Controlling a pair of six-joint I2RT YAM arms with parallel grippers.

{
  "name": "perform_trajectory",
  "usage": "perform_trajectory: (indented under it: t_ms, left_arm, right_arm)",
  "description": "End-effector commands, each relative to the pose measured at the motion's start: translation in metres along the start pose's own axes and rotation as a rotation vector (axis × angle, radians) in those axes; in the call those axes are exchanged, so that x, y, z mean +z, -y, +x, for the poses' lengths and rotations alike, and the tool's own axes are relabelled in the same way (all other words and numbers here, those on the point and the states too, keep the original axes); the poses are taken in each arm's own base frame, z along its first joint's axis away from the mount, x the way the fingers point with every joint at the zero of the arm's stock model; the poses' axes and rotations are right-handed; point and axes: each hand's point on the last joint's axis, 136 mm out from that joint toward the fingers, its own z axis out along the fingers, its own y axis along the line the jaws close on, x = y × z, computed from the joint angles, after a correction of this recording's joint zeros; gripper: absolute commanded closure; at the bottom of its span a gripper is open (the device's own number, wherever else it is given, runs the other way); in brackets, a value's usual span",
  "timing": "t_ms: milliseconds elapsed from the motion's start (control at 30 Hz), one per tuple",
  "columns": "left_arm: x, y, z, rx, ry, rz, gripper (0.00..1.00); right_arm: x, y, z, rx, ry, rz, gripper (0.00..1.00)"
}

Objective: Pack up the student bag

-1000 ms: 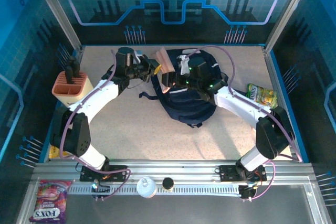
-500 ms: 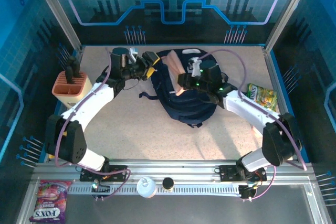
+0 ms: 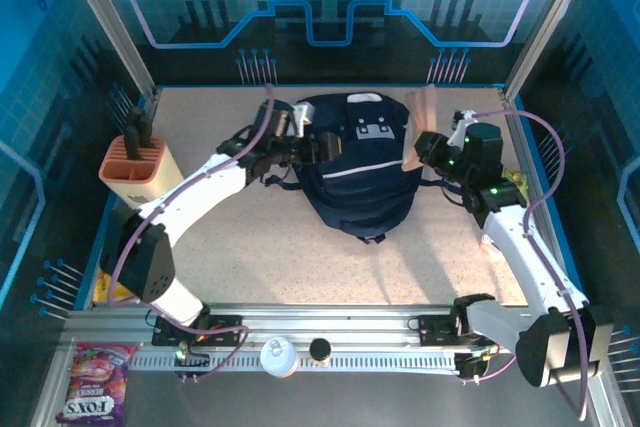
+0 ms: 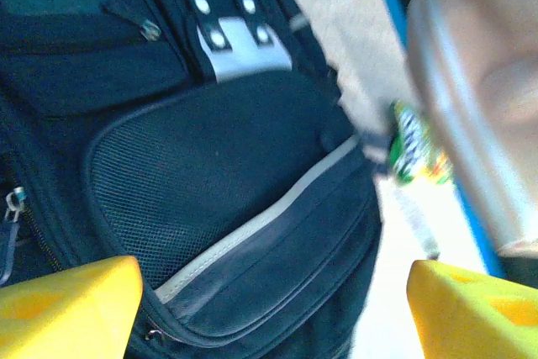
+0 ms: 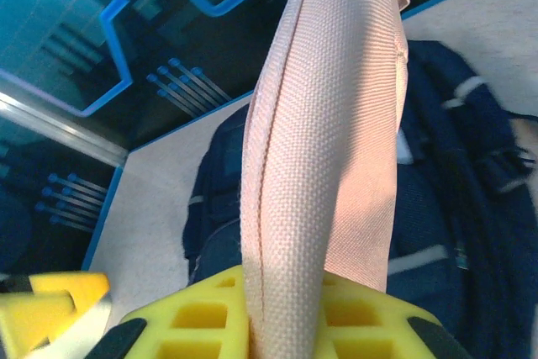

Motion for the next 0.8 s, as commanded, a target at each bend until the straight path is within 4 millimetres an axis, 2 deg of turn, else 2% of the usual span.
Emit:
perform_trajectory:
  t_ms: [0,100,233,533,767]
  left_arm:
    - [0.018,0.012,0.025,0.302,-0.106,-0.050,0.17]
    - [0.038,0.021,0.049,0.465,-0.194,-0.063,0.17]
    - [0.056,0.026,0.072,0.639,-0.289,-0.083,0.19]
    - [0.087,0.024,0.088,0.885,-0.438,-0.118,0.35]
    - [0.097,0.021,0.101,0.975,-0.539,-0.107,0.36]
  right_arm:
    - [-0.011,0.040,0.018,0.103,-0.054,0.112,0.87]
    - [-0.017,0.057,0.021,0.156,-0.056,0.146,0.87]
    - [-0.022,0.066,0.023,0.193,-0.052,0.158,0.87]
    - [-0.026,0.069,0.023,0.222,-0.051,0.156,0.87]
    - [-0.024,0.067,0.022,0.220,-0.046,0.134,0.86]
